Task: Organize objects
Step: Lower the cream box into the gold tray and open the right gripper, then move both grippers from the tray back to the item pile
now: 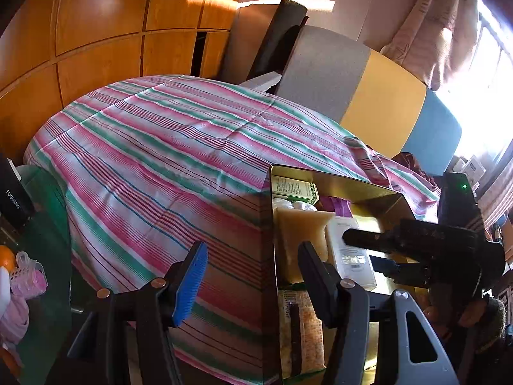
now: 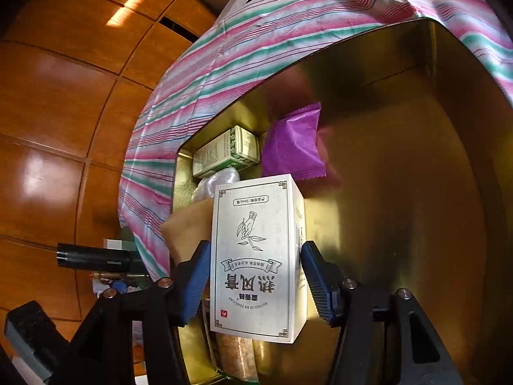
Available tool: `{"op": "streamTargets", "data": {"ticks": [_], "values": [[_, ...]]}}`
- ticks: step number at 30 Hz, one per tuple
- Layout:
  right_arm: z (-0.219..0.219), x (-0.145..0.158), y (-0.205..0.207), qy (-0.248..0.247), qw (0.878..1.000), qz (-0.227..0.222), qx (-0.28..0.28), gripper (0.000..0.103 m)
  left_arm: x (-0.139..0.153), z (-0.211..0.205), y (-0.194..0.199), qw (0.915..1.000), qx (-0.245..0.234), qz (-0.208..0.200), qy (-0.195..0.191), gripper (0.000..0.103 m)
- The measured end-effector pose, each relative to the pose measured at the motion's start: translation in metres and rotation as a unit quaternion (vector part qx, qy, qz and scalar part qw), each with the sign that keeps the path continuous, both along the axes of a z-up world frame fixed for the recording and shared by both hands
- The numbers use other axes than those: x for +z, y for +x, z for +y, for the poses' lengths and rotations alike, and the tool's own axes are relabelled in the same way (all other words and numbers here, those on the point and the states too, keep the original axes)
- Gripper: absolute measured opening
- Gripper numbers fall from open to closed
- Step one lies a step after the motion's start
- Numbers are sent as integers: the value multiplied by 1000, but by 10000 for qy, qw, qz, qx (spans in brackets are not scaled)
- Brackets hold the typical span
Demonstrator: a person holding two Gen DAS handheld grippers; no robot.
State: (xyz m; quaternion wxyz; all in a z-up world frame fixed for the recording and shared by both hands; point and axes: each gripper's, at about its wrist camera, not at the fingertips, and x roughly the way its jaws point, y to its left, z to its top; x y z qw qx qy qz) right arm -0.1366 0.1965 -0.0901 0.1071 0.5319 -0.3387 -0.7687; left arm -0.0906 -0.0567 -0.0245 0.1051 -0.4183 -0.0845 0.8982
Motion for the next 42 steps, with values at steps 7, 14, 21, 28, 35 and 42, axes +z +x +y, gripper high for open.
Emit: {"op": "streamTargets", "data": {"ticks": [7,14,21,28,35,42], "values": [[6,14,10,-13,9995,305,-40,80,3,5,3,10000,-66,48,-39,59],[7,34,30,724,9950,669,153,97,9,22,10,9994,-254,142,-162,59],[17,50,56,1574,9818,1046,197,103,12,42,19,9980,-498,197,-346,59],[52,66,89,2267,9654,1288,-79,103,15,66,28,9954,-786,228,-503,59],[108,77,124,2659,9535,1299,-572,103,19,95,35,9908,-1169,283,-613,59],[190,86,168,2904,9404,1119,-1372,103,26,136,43,9817,-1745,424,-635,60]]}}
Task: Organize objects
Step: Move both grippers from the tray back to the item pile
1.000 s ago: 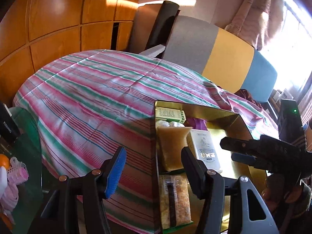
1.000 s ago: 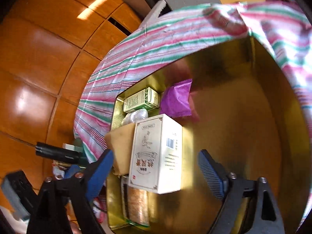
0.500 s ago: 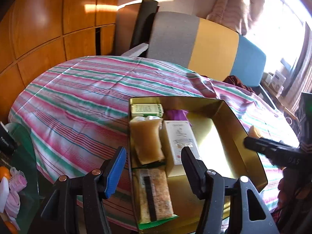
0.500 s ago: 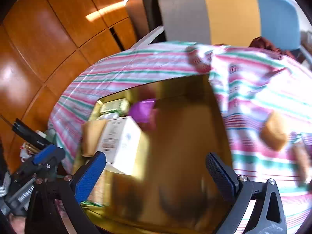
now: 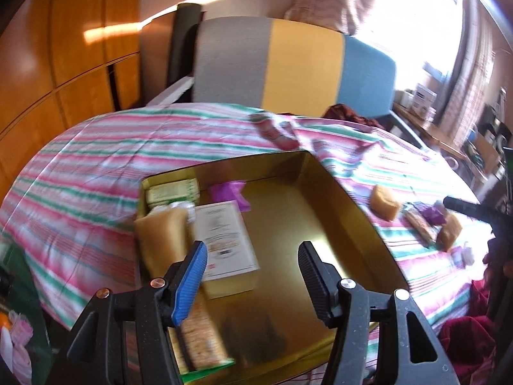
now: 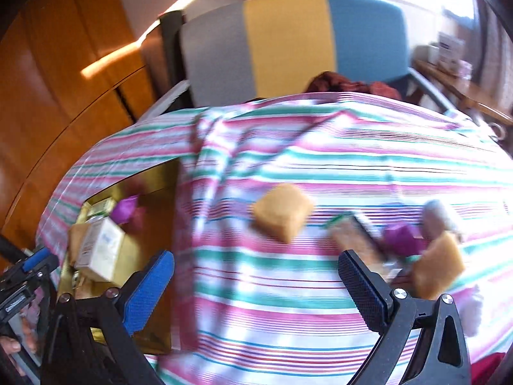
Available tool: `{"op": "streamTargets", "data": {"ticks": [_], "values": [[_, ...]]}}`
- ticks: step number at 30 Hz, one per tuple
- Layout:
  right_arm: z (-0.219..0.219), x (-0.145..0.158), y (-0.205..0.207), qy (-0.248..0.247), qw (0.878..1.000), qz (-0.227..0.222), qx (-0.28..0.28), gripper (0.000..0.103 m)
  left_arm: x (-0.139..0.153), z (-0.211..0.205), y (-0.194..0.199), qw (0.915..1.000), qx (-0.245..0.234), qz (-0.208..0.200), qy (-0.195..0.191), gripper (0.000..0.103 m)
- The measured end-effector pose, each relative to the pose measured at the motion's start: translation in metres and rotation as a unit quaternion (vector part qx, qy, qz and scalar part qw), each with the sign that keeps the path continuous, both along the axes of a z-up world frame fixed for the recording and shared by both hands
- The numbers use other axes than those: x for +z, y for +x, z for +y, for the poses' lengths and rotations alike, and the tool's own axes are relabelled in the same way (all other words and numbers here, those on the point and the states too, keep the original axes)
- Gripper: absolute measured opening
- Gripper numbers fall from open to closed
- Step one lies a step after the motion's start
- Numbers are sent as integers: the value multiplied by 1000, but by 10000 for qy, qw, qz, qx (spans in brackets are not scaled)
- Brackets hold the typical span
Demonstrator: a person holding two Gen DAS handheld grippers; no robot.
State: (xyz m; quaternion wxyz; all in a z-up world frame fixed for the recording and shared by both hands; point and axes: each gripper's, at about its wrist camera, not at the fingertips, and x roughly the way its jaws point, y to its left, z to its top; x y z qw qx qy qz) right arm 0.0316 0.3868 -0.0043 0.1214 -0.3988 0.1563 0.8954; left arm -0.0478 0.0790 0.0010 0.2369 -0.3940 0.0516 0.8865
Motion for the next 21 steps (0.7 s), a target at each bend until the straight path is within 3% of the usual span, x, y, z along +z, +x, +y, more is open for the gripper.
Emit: {"op": "streamTargets", "data": {"ticks": [3,6,11,13,16,19,21], "values": [[50,7,26,79,9977,71,-668,103,2,19,4,9995,-320,-20,52,60],[105,11,62,67,9874,212,-1566,103,2,38,7,9981,-598,-117,85,60],[180,-4,127,-211,9517,449,-3030,103,1,78,16,9943,-1034,-265,-37,60],[198,-17,148,-670,9321,543,-3517,103,0,96,20,9921,-1216,-300,-108,60],[216,-30,169,-1478,9065,875,-3856,103,-4,123,24,9879,-1471,-473,-116,60],[220,-36,172,-1819,8995,917,-3864,103,-8,149,29,9838,-1699,-548,-185,60],[218,-39,166,-1866,9015,889,-3802,103,-10,166,31,9807,-1842,-616,-206,60]]}}
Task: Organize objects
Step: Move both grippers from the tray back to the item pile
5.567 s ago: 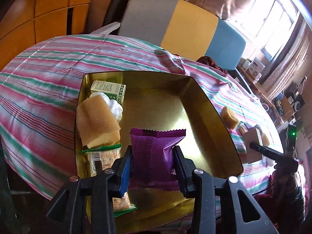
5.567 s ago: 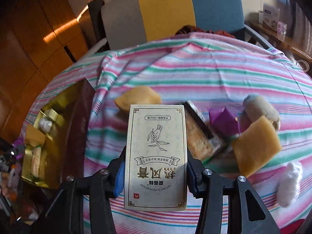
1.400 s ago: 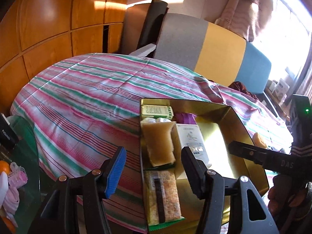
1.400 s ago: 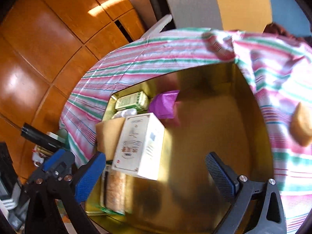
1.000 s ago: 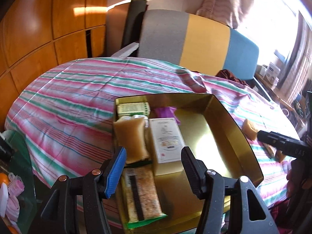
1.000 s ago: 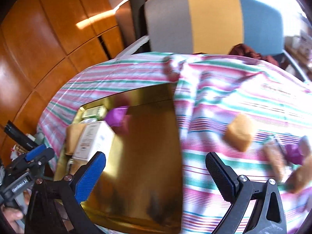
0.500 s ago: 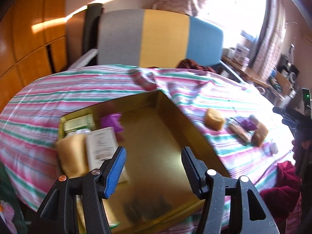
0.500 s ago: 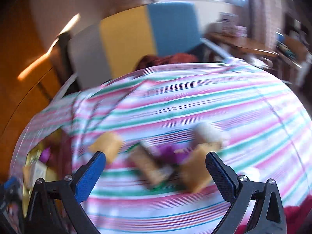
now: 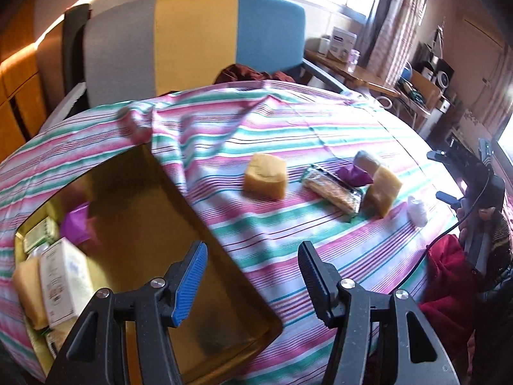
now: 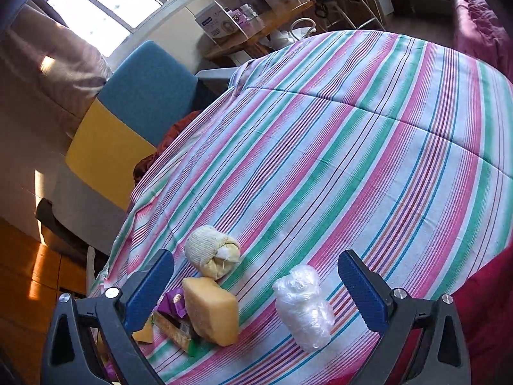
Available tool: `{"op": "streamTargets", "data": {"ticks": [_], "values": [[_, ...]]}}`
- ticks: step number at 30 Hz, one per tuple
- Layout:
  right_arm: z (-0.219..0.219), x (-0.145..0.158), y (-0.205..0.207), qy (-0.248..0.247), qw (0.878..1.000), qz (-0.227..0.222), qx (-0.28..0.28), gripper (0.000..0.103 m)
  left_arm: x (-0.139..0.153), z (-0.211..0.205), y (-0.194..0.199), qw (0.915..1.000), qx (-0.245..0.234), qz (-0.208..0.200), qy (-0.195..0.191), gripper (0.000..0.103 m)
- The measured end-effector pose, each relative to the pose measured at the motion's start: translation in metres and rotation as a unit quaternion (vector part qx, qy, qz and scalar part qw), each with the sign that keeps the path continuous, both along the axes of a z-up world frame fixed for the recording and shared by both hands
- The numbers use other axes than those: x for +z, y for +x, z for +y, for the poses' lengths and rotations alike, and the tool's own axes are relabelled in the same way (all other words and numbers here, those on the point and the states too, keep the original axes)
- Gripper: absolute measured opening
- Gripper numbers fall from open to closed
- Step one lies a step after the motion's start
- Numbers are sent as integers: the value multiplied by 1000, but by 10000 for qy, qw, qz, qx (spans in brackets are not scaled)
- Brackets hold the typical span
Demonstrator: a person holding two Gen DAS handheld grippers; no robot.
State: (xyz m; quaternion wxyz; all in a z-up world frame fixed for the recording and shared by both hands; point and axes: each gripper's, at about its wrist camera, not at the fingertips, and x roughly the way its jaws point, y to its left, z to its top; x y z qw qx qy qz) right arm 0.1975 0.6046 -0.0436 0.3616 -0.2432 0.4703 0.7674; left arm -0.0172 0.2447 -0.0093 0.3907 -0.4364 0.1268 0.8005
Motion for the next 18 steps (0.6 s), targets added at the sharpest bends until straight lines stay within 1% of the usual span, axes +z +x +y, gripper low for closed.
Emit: {"op": "streamTargets", "data": {"ticks": [5,9,13,18], "values": [[-4,-3,-4,-70,9998,112,154,103,-11,47,6,9986,-385,-358,-36,60],[-4,-4,-1,-126,9995,192,193,103,-30,82,4,9959,-460,-758,-164,59],[-5,-5,-4,-155,9991,239,310,103,-49,112,-1,9922,-422,-1137,-275,58],[-5,-7,-8,-223,9983,294,450,103,-67,145,-12,9883,-127,-1475,-377,58]]}}
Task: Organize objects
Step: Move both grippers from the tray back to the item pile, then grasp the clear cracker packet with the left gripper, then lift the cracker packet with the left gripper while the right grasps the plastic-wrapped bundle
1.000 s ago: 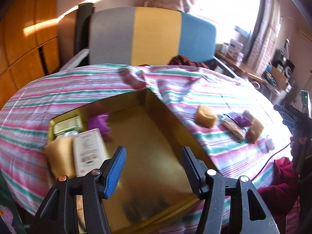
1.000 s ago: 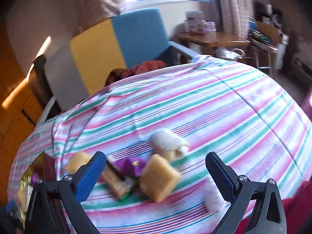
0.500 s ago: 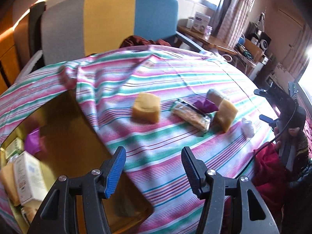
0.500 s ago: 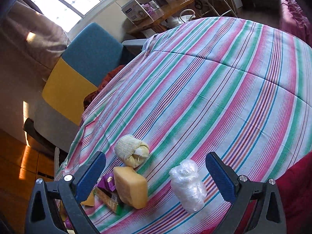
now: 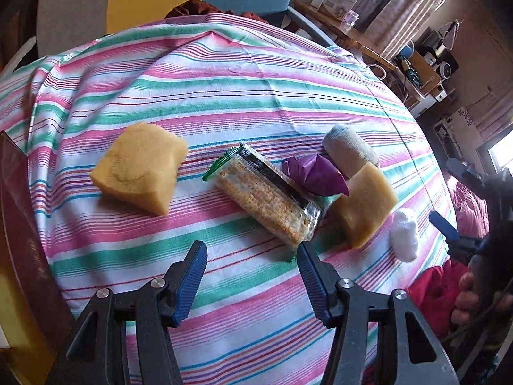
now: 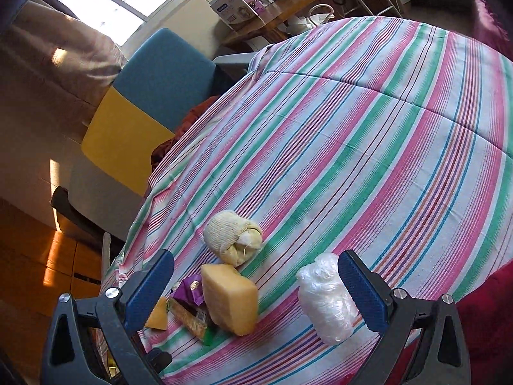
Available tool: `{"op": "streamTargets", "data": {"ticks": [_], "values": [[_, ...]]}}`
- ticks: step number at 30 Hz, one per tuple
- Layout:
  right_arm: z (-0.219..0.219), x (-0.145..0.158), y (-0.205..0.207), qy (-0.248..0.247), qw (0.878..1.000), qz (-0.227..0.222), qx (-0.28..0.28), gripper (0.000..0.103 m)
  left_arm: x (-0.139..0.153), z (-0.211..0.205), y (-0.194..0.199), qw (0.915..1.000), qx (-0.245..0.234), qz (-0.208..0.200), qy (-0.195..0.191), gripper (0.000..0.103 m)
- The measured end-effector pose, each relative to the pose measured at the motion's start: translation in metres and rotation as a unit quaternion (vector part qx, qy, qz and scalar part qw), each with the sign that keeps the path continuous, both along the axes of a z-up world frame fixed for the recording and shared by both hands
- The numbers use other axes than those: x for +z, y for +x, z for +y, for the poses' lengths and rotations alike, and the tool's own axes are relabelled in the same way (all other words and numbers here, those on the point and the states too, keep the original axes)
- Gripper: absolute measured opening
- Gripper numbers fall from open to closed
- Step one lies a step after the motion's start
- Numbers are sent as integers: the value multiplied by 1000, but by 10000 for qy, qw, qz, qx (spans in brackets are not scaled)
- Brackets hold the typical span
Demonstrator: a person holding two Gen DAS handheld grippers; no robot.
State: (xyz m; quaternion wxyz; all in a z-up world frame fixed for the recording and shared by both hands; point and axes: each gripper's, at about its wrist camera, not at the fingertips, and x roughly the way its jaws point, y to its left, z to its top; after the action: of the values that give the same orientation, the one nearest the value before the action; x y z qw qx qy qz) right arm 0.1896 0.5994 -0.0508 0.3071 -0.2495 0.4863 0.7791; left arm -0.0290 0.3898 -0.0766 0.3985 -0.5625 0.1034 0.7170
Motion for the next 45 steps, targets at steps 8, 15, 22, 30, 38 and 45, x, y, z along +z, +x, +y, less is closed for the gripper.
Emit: {"op": "streamTargets", "data": {"ticks": [8,15,22,30,38,45], "values": [[2,-2,1,-131,9997,183,65,103,-15,33,-16,9979,625,-113,-87,59],[1,-4,-3,-197,9993,253,201,103,-19,69,-21,9970,675,240,-281,59],[5,-7,-1,-297,9990,291,168,103,-25,82,-8,9941,-8,959,-515,60],[12,-10,7,-420,9984,372,-41,103,-24,45,21,9884,-603,1327,-434,52],[16,-14,11,-509,9981,254,-230,103,-24,-2,46,9873,-845,1336,-185,52],[14,-20,3,-552,9980,-221,-202,103,-23,-25,54,9868,-895,1347,-22,51]]}}
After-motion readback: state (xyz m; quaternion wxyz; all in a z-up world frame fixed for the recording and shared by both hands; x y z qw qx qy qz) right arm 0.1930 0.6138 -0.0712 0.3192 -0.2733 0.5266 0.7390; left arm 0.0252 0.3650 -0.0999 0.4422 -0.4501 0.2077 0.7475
